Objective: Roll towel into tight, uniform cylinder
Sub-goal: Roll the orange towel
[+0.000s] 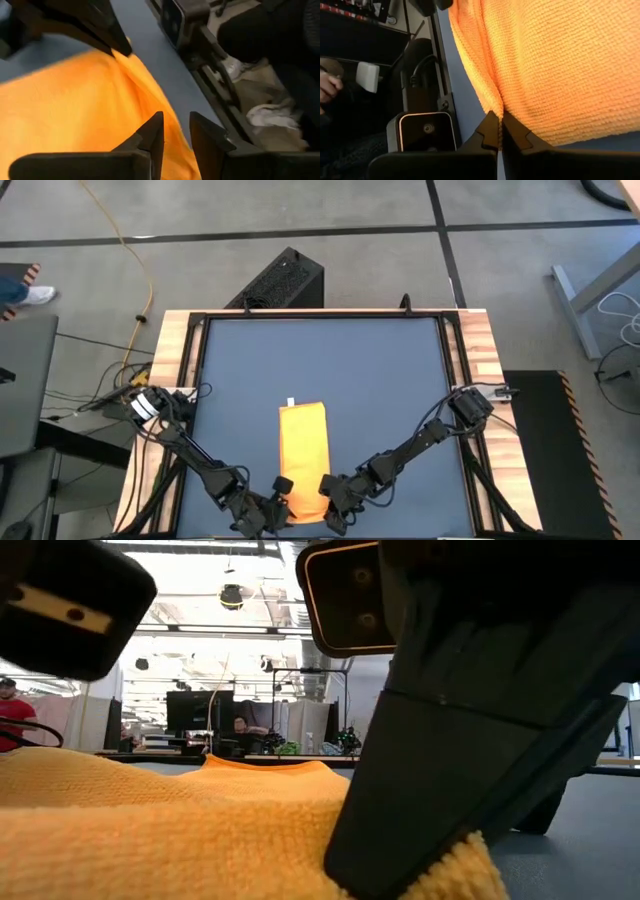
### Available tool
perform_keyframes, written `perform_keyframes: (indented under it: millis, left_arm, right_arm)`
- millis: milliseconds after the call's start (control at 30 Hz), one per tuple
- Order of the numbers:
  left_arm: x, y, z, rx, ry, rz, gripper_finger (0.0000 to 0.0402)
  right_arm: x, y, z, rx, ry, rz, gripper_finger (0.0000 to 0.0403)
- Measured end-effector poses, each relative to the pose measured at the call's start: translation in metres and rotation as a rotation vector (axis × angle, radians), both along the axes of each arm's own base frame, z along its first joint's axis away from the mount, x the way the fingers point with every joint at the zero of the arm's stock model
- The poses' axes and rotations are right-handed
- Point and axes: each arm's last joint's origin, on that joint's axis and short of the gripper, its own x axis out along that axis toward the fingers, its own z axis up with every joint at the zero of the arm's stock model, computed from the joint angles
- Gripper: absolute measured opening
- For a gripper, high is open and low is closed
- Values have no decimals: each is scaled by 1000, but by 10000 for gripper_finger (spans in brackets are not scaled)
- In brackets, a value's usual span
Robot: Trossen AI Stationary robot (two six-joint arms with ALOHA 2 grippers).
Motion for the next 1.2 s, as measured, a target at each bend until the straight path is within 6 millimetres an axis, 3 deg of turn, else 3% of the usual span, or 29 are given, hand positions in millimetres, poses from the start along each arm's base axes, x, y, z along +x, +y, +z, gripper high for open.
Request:
perform_keyframes:
  millis: [267,467,700,967,1200]
  left_arm:
    - [-8,-21,14,2,-203,-102,78]
    - [-7,-19,6,9,-171,-11,46]
    - [2,-29,-20,100,-156,40,3]
    - [8,-30,-18,159,-165,85,1]
    - [17,-16,-25,160,-71,112,0]
  right_arm:
    - [1,-1,0,-7,-9,-19,22]
    - [2,0,2,4,-27,-33,22]
    - [2,0,2,17,-17,-65,22]
    - [1,2,2,49,5,-97,23]
    - [1,2,2,90,40,-158,23]
